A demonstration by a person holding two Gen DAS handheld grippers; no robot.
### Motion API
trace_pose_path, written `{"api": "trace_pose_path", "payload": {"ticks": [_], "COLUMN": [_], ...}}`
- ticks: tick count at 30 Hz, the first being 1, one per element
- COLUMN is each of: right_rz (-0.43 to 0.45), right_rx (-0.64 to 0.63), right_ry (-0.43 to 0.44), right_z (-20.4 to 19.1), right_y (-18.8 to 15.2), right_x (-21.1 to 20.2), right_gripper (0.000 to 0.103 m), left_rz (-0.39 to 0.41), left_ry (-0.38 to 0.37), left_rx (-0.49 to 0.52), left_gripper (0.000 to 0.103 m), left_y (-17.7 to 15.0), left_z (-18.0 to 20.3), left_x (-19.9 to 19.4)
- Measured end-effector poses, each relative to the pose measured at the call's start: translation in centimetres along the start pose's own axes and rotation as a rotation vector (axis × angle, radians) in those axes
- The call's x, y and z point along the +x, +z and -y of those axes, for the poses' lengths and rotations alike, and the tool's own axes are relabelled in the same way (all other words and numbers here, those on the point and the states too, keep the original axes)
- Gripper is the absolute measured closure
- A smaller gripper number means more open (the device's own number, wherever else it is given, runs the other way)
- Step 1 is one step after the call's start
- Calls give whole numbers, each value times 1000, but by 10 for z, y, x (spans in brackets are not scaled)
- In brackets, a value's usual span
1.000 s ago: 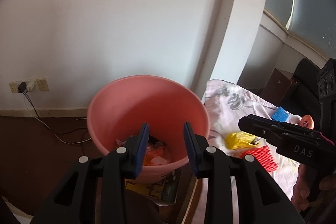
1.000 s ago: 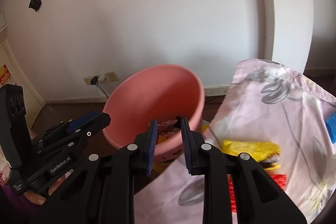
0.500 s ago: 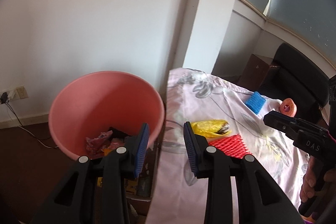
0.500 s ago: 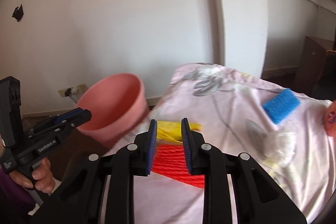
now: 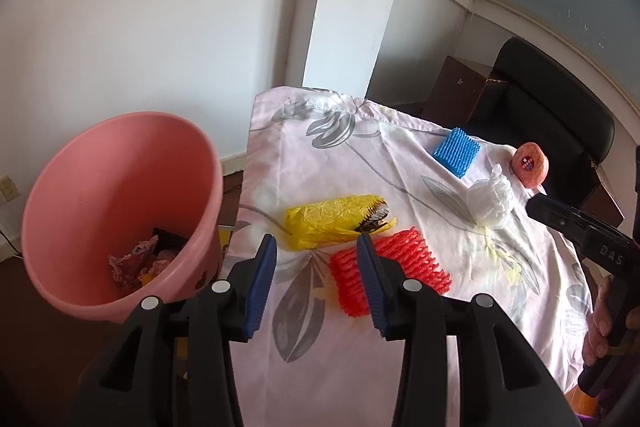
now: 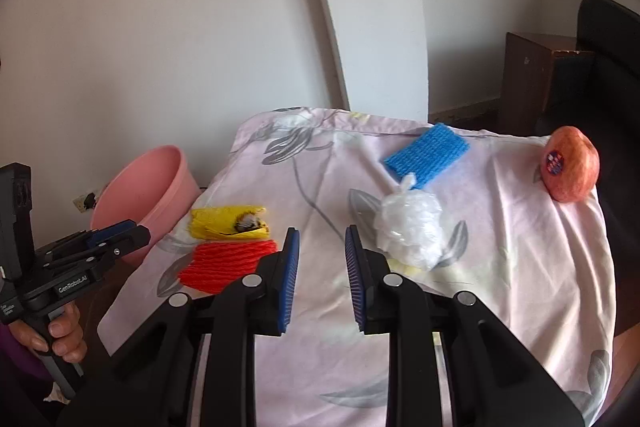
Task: Collect trash
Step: 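Move both open tools back over the remaining trash on the bed, then grasp the yellow plastic bag with the left tool while the right tool reaches the clear bag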
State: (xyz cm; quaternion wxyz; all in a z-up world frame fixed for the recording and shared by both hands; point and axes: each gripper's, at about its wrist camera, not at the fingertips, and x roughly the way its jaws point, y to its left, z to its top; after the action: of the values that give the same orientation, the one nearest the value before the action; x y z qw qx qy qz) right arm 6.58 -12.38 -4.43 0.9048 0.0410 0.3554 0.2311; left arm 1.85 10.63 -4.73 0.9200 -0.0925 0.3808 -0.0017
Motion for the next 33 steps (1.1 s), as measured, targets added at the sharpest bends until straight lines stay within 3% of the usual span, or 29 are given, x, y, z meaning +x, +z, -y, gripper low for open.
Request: {"api": "trace_pose_path", "payload": {"ticks": [5,10,12,15,19,23,33], "right_rz": [8,5,4,3,0,-9,-19], "right_rx": [22,43,54,71,87,97,97], "right_ry": [-11,-24,-31,-39,-48,-43,-24], "right_z": [15,31,38,46,55,58,56], "right_y": [-3,-6,-7,-9,-11,-12,-11], "right_x": [-3,-4,-5,-5,-5,0,5], "right_gripper": [79,79,79,79,79,79,79], "left_rz": [-20,-45,-85,-128,-123,-130,-163], "left_ry": [13,-3,-41,-41,-53,-37,-18], "left_rx": [20,89,109,128,125,178,303], "left_gripper": [60,53,50,50,52,62,56], "left_y": [15,30,33,32,30,25,30], "left_z": [5,7,5,1,0,7,12], "left_x": [28,54,68,84,83,83,93]}}
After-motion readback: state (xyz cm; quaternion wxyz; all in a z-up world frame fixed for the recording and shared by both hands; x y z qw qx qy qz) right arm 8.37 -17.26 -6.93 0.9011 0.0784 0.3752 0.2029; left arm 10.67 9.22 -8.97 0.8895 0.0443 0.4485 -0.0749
